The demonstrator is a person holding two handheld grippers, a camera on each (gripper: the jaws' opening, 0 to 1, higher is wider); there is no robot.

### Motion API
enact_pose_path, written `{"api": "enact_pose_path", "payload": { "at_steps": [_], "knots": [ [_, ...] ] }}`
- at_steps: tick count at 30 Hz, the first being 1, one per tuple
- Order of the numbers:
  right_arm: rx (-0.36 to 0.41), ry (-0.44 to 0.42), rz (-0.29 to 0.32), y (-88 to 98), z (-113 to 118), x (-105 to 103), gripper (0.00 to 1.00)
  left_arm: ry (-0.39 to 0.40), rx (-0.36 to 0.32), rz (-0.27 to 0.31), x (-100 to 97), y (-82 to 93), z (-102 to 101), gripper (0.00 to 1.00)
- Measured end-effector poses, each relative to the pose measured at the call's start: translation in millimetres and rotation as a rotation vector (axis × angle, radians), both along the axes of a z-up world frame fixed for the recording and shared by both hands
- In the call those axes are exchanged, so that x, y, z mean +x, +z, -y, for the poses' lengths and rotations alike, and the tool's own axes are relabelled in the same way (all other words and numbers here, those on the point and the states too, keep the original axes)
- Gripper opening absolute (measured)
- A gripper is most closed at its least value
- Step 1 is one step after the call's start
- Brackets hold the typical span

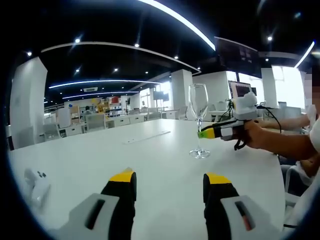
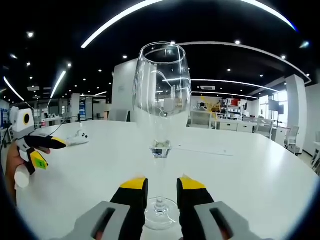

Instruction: Stand the stemmed glass upright on the table place it in front of you

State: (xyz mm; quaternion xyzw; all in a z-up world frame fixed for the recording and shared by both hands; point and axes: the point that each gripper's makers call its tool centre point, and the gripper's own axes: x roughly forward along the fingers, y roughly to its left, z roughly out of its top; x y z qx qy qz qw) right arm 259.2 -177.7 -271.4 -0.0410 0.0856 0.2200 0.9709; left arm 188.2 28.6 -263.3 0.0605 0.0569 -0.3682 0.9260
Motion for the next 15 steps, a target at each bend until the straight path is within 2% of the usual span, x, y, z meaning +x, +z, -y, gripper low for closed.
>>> {"api": "enact_pose_path", "payload": {
  "at_steps": [15],
  "knots": [
    [-0.017, 0.005, -0.009, -2.9, -2.0, 7.6, 0.27, -0.001, -0.001, 0.002, 0.4, 0.4, 0.1, 0.54]
  ]
}}
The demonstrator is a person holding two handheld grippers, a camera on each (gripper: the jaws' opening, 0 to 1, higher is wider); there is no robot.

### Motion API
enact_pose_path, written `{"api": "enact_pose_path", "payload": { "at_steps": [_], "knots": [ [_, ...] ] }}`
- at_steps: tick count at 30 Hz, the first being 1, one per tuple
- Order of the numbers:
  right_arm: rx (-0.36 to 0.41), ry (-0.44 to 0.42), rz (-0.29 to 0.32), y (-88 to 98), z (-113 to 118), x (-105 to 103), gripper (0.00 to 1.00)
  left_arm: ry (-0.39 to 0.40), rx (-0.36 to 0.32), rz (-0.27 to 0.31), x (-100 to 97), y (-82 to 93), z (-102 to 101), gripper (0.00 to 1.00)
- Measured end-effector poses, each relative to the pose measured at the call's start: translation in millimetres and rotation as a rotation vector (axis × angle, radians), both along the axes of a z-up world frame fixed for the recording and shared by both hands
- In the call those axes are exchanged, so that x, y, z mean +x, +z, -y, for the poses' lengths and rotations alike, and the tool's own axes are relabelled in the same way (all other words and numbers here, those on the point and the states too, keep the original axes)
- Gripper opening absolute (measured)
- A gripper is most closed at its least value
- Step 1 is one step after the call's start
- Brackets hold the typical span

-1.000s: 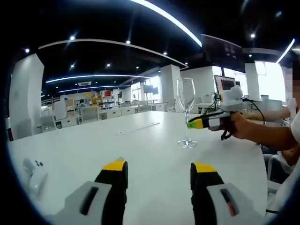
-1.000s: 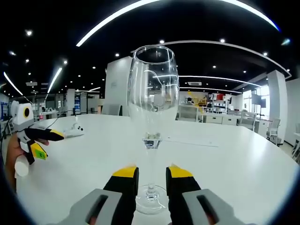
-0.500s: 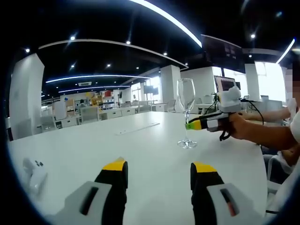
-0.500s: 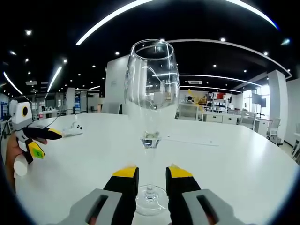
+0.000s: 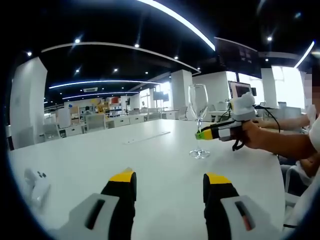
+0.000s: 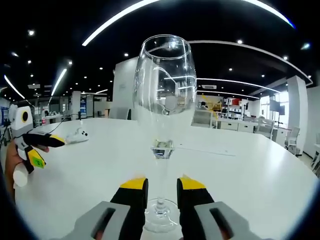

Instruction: Stand the stemmed glass upright on the table place it in front of you

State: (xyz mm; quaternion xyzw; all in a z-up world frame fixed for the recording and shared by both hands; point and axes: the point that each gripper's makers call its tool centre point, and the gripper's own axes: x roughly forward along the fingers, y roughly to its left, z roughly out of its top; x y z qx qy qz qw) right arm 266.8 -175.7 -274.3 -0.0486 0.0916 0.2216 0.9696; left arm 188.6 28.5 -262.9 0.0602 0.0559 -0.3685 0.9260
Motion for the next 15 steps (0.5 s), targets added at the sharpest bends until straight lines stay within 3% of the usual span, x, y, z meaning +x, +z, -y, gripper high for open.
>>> {"api": "enact_pose_path", "payload": {
  "at_steps": [15],
  "knots": [
    [-0.013, 0.004, 0.004, -0.4, -0.8, 8.2, 0.26, 0.001, 0.000, -0.001, 0.2, 0.0, 0.3, 0.54]
  ]
}}
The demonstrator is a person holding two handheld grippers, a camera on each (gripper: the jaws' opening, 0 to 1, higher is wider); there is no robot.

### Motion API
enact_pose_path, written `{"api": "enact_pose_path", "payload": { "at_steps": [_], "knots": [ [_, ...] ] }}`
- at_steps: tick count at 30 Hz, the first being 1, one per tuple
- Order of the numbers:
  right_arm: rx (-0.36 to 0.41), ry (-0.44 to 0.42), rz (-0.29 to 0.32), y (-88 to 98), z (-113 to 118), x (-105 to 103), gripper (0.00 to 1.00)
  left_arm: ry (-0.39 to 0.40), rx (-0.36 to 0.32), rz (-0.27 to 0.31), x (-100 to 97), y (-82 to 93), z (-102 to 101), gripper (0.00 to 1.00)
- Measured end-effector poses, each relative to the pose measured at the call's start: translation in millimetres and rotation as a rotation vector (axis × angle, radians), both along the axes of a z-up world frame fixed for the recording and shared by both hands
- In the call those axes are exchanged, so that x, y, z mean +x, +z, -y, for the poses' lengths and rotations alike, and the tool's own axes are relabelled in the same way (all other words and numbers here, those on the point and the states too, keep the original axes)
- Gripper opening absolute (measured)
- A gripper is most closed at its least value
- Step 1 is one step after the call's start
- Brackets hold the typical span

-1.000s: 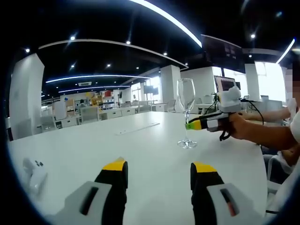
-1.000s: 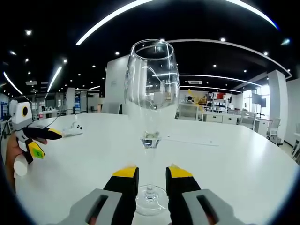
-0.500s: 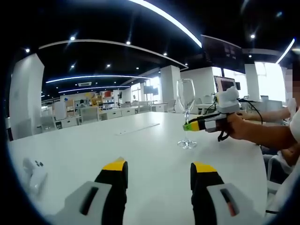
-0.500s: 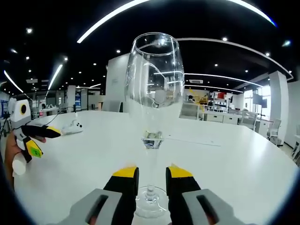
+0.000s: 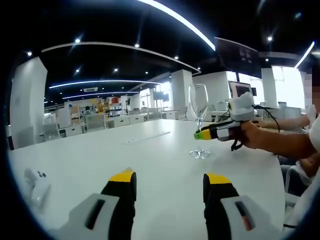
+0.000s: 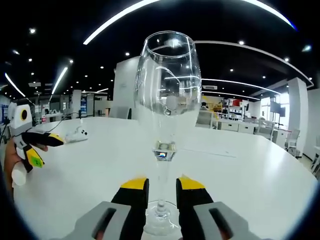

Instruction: Stand the stemmed glass upright on the table place it in front of you

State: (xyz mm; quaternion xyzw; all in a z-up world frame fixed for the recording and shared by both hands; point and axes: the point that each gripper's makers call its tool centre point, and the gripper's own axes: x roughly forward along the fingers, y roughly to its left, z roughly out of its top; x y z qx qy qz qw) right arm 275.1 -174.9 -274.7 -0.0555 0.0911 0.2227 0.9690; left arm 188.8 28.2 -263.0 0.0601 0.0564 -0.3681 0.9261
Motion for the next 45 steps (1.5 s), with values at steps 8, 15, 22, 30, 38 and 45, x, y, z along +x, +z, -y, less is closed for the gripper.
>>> {"api": "enact_pose_path", "payload": {
  "at_steps": [8, 15, 22, 30, 38, 45],
  "knots": [
    [-0.004, 0.010, 0.004, 0.4, -3.4, 3.3, 0.26, -0.002, 0.000, 0.000, -0.3, -0.1, 0.2, 0.54],
    [-0.009, 0.010, -0.001, -1.3, -4.4, 4.1, 0.26, -0.002, -0.001, 0.000, -0.4, 0.0, 0.1, 0.54],
    [-0.011, 0.011, -0.003, -2.2, -5.5, 4.3, 0.26, -0.002, -0.001, -0.001, -0.2, -0.1, -0.1, 0.54],
    [-0.016, 0.009, -0.002, -3.0, -6.3, 6.1, 0.25, -0.002, 0.001, -0.002, 0.0, -0.2, -0.6, 0.54],
    [-0.016, 0.011, -0.005, -4.4, -7.0, 8.3, 0.25, -0.001, 0.001, -0.002, 0.4, -0.2, -1.1, 0.54],
    [-0.015, 0.012, -0.005, -5.4, -7.1, 8.3, 0.24, -0.001, 0.000, -0.001, 0.7, 0.0, -0.9, 0.54]
  ]
}}
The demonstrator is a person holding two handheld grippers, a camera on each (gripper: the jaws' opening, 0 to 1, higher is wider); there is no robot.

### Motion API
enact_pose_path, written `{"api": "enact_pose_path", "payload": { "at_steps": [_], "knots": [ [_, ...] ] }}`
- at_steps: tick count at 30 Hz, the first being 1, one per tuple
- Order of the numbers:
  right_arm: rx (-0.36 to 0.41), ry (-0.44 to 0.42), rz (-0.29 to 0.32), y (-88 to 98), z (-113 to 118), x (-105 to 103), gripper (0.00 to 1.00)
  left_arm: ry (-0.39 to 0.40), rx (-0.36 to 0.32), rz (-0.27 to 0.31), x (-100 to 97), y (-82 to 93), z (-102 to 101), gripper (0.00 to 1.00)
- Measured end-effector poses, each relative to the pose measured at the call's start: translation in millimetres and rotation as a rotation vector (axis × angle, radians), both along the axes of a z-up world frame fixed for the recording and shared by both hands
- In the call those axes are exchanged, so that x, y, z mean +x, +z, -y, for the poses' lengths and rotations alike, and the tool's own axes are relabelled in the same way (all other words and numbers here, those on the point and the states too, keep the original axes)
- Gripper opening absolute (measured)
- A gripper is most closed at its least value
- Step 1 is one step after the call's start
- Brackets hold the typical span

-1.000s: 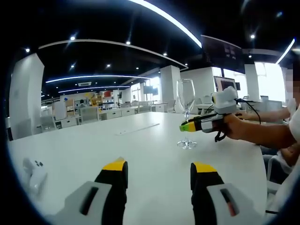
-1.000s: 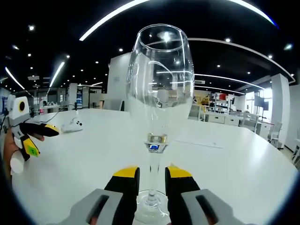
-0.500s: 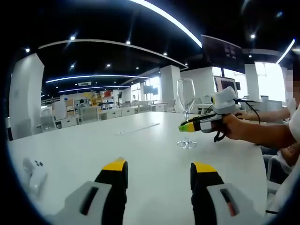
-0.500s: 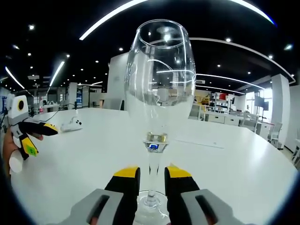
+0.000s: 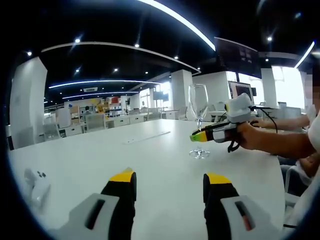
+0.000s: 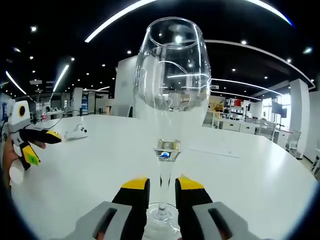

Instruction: Stand the stemmed glass upright on the table place it in front of you

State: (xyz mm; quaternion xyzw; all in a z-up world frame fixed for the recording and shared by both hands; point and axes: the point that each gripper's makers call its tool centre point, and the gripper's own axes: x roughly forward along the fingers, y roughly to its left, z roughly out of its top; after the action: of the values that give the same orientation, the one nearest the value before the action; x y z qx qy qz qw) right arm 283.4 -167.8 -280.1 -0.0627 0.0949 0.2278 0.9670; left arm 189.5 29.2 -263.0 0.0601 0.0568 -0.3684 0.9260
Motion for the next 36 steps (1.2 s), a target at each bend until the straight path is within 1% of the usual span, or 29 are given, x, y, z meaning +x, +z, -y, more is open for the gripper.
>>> {"api": "enact_pose_path", "payload": {
  "at_steps": [14, 18, 24, 29, 36],
  "knots": [
    [-0.011, -0.008, 0.019, 2.0, 0.1, 1.2, 0.18, 0.001, 0.000, -0.001, 0.5, 0.0, 0.1, 0.54],
    [-0.021, -0.008, 0.029, 3.0, 0.1, 1.0, 0.15, 0.001, 0.000, 0.000, 0.3, 0.1, 0.3, 0.54],
    [-0.025, -0.010, 0.033, 3.0, 0.7, 1.3, 0.14, 0.004, -0.001, 0.001, 0.0, 0.5, 0.3, 0.54],
    [-0.023, -0.019, 0.035, 3.1, 3.0, 1.8, 0.11, 0.004, 0.000, 0.001, -0.3, 0.5, 0.6, 0.54],
    [-0.015, -0.022, 0.034, 3.3, 2.7, 1.5, 0.11, 0.005, 0.000, 0.001, -0.5, 0.8, 0.4, 0.54]
  ]
}}
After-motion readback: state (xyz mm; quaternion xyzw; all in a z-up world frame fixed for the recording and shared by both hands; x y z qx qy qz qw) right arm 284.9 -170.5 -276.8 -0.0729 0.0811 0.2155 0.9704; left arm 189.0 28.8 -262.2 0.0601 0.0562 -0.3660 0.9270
